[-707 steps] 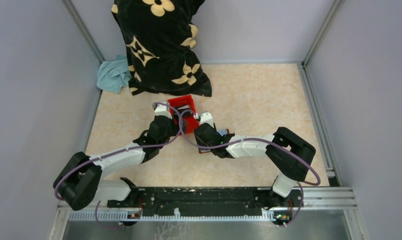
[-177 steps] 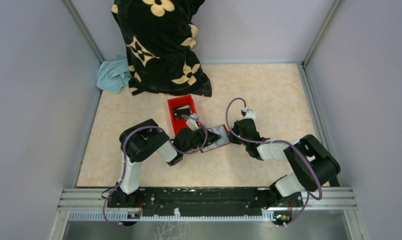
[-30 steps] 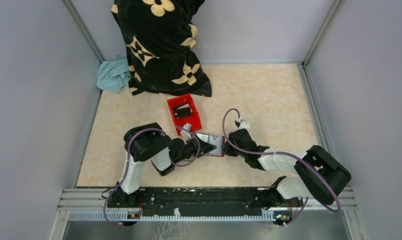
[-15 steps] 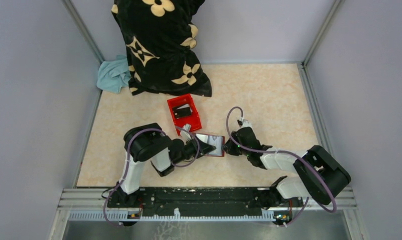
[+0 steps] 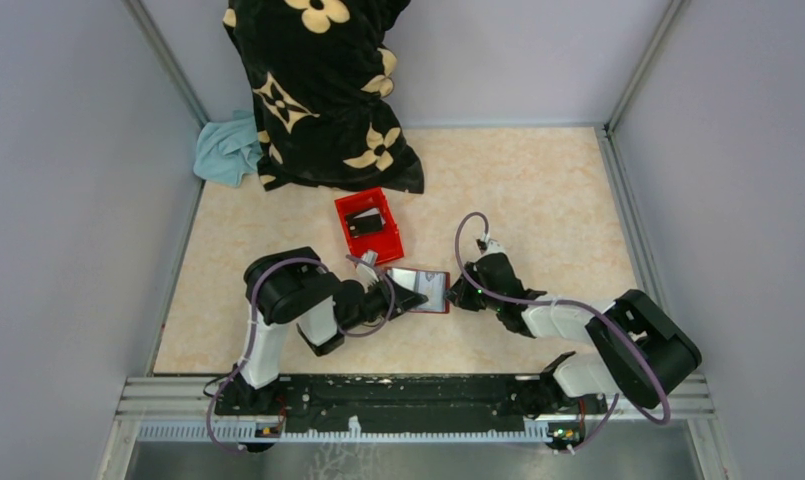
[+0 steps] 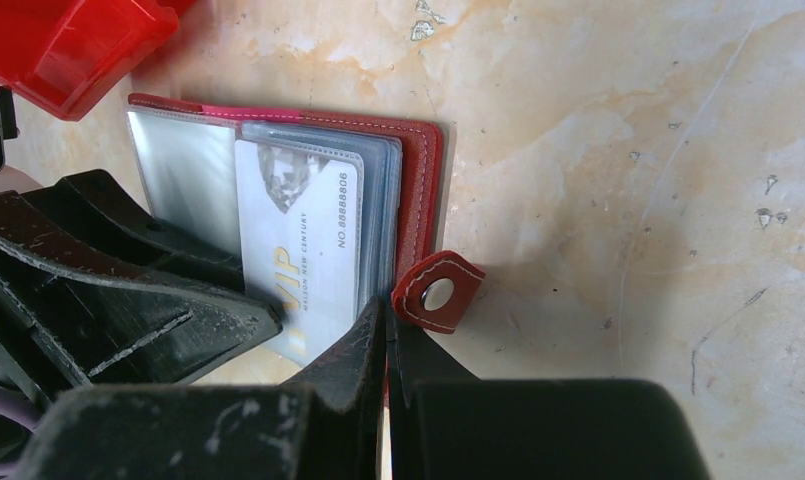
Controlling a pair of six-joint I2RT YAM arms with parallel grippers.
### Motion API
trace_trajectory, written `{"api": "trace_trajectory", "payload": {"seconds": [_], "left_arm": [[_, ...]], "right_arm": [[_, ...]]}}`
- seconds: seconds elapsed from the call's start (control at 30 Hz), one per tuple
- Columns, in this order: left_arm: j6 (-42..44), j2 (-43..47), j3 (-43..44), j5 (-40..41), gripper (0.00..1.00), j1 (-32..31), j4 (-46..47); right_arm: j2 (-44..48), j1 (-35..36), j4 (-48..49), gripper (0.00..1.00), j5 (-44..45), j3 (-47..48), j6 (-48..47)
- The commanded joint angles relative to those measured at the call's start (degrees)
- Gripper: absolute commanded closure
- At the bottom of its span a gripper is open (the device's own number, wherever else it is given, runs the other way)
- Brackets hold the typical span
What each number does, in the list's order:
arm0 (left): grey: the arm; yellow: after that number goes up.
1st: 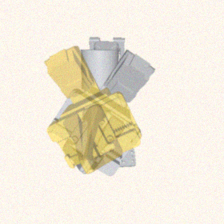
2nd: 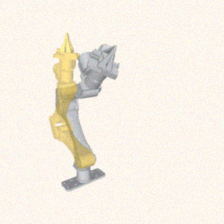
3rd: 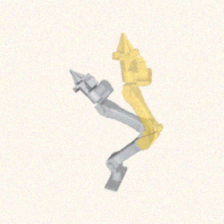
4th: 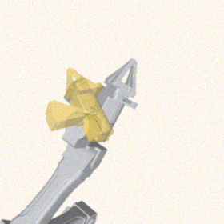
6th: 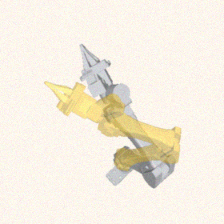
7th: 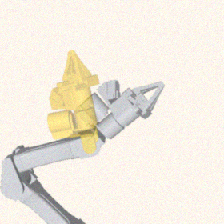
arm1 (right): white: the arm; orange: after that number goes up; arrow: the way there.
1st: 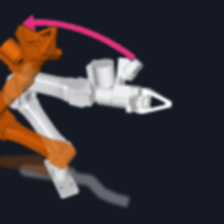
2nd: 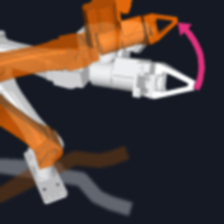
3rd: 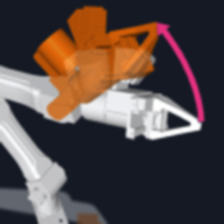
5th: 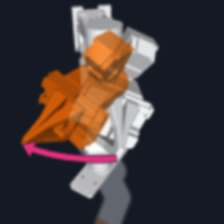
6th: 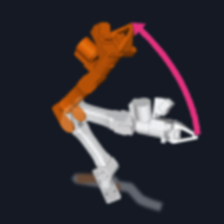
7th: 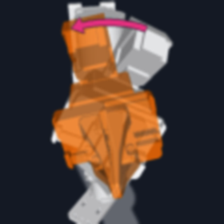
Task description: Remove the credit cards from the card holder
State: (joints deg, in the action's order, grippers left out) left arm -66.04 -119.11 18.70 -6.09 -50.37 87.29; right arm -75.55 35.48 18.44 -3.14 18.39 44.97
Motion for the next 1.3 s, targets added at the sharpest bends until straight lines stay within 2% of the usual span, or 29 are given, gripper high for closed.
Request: {"api": "trace_trajectory", "payload": {"seconds": [0.0, 0.3, 0.67, 1.27], "left_arm": [[3.31, -3.48, -4.02, -1.02, 0.75, 0.21, 15.20], [3.83, -2.81, -3.03, -1.50, 0.75, 0.37, 14.16], [7.48, -0.85, -0.97, -2.79, 0.73, 0.43, 8.00], [7.21, -1.73, -0.07, -2.79, 0.76, 0.44, 7.18]], "right_arm": [[-2.12, -1.82, -5.36, 1.00, 5.55, -2.18, -3.15], [-3.83, -1.91, -4.26, 1.00, 5.34, -2.02, -3.61], [-4.37, -2.00, -4.80, 1.00, 5.22, -0.68, -3.81], [6.79, -2.00, -9.58, 1.00, 8.41, 0.76, -6.94]]}}
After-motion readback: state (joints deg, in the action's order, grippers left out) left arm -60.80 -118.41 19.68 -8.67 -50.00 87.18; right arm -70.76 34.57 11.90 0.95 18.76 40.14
